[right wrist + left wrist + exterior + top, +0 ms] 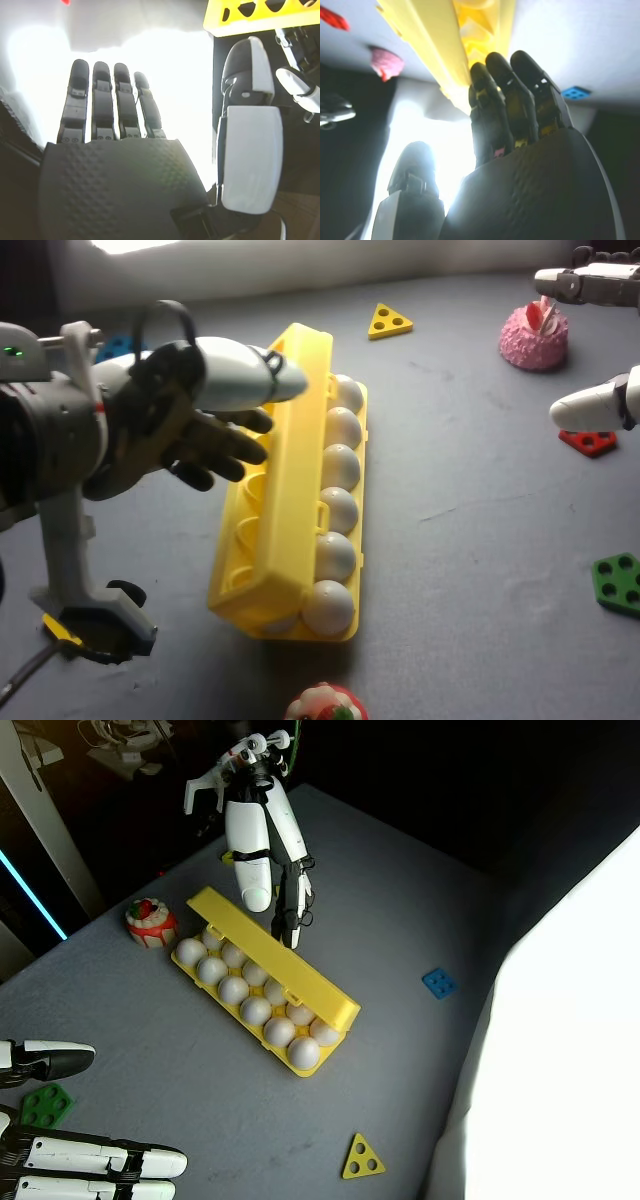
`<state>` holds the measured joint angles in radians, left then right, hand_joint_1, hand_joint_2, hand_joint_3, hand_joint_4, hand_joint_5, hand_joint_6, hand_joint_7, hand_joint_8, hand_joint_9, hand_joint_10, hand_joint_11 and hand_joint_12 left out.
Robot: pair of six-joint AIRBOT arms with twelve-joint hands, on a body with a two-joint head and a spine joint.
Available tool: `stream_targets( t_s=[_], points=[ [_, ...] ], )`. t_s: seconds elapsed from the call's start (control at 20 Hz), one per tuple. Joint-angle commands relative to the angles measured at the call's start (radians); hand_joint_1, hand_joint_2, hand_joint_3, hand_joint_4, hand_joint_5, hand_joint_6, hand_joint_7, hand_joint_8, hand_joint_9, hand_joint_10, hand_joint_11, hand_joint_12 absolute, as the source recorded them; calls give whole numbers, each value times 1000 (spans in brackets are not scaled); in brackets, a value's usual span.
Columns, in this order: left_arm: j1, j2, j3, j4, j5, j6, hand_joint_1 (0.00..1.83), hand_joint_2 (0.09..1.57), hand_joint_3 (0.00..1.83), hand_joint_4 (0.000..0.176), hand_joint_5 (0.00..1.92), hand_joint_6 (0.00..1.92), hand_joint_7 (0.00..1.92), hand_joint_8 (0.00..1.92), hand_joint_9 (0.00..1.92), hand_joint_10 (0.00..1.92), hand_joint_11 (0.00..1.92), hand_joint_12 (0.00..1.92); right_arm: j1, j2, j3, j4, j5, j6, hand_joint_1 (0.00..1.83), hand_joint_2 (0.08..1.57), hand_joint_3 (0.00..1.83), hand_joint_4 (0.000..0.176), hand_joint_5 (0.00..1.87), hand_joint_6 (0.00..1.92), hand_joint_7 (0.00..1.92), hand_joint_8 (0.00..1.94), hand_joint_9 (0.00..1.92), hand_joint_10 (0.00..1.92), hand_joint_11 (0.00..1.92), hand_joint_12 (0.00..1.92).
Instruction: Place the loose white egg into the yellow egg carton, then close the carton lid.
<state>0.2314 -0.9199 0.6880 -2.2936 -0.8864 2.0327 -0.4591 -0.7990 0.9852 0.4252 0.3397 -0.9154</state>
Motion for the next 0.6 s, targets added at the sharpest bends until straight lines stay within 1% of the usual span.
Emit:
stream_targets(
  t_s=[0.0, 0.05, 0.1, 0.25, 0.3, 0.35, 0.45, 0.55],
  points=[
    [-19, -11, -3, 34, 51, 42, 121, 1318, 1, 5, 446, 0, 604, 0, 319, 771, 0, 1457, 14, 9, 2, -3, 104, 10, 745, 937, 0, 0, 161, 4, 207, 2, 190, 10, 0, 445],
    [-25, -17, -2, 22, 60, 84, 121, 1318, 1, 5, 446, 0, 604, 0, 319, 771, 0, 1457, 14, 9, 2, -3, 101, 10, 746, 937, 0, 0, 162, 4, 207, 2, 190, 10, 0, 445],
    [-31, -26, -3, 7, 73, 132, 120, 1319, 1, 0, 483, 15, 615, 5, 331, 770, 0, 1455, 15, 9, 2, -3, 98, 10, 728, 949, 2, 0, 153, 1, 203, 1, 180, 5, 0, 501],
    [-31, -49, -8, -31, 101, 239, 126, 1315, 0, 0, 475, 10, 616, 5, 324, 761, 0, 1448, 16, 9, 3, -14, 91, 10, 689, 956, 4, 0, 124, 0, 167, 0, 154, 0, 0, 520],
    [-25, -52, -13, -34, 105, 251, 152, 1309, 0, 1, 462, 4, 616, 5, 318, 759, 0, 1442, 16, 8, 3, -25, 91, 10, 711, 951, 1, 0, 132, 3, 163, 0, 139, 0, 0, 516],
    [-22, -53, -16, -34, 106, 252, 153, 1311, 0, 0, 489, 12, 644, 15, 344, 752, 0, 1420, 17, 8, 3, -25, 91, 10, 685, 962, 4, 0, 114, 1, 165, 0, 127, 0, 0, 445],
    [-8, -53, -24, -34, 110, 256, 123, 1324, 4, 0, 483, 7, 638, 11, 339, 739, 0, 1393, 17, 8, 2, -25, 91, 17, 686, 968, 3, 0, 109, 1, 154, 0, 115, 0, 0, 407],
    [11, -53, -28, -34, 123, 258, 173, 1314, 0, 0, 499, 11, 650, 15, 355, 736, 0, 1420, 20, 7, 2, -26, 91, 19, 709, 966, 2, 0, 112, 1, 151, 0, 128, 6, 0, 409]
  ],
)
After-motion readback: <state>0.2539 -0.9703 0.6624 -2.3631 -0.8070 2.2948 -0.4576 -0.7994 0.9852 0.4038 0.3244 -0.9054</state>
